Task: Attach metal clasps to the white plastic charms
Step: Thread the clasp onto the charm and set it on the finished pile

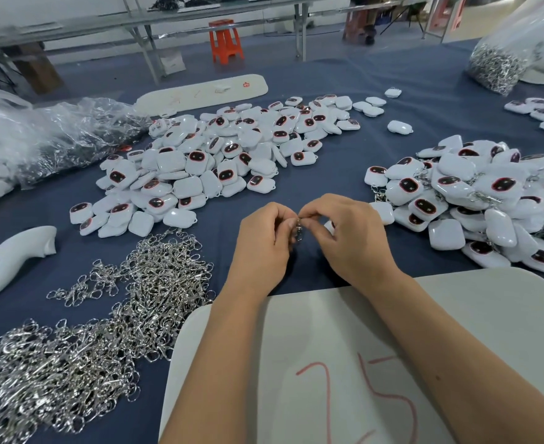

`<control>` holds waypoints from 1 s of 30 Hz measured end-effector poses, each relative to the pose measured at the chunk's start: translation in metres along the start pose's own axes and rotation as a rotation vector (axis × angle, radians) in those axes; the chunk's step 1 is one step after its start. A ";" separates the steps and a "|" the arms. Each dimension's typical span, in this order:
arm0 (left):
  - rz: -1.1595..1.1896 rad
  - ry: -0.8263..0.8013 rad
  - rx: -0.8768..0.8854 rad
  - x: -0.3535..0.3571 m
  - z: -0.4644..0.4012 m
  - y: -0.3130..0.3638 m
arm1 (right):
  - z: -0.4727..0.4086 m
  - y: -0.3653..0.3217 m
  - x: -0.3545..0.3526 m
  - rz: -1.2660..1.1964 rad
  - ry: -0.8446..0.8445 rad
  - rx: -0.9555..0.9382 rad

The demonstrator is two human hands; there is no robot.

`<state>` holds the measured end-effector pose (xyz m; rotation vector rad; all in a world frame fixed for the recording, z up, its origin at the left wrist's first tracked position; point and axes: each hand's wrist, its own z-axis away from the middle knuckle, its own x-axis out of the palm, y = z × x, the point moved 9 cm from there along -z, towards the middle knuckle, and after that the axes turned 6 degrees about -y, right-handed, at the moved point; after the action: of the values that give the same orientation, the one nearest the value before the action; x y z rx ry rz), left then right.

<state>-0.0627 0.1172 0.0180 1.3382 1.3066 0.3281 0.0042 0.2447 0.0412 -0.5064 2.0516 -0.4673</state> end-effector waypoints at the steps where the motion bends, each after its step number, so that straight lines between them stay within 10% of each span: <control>1: 0.000 0.007 0.006 -0.001 0.000 0.001 | 0.000 0.001 0.001 -0.011 -0.012 0.011; 30: -0.144 0.072 0.179 0.002 0.004 0.030 | 0.003 0.050 0.000 -0.764 0.092 0.418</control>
<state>-0.0449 0.1255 0.0405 1.3815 1.5129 0.1643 -0.0015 0.2863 0.0135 -1.0141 1.7124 -1.3542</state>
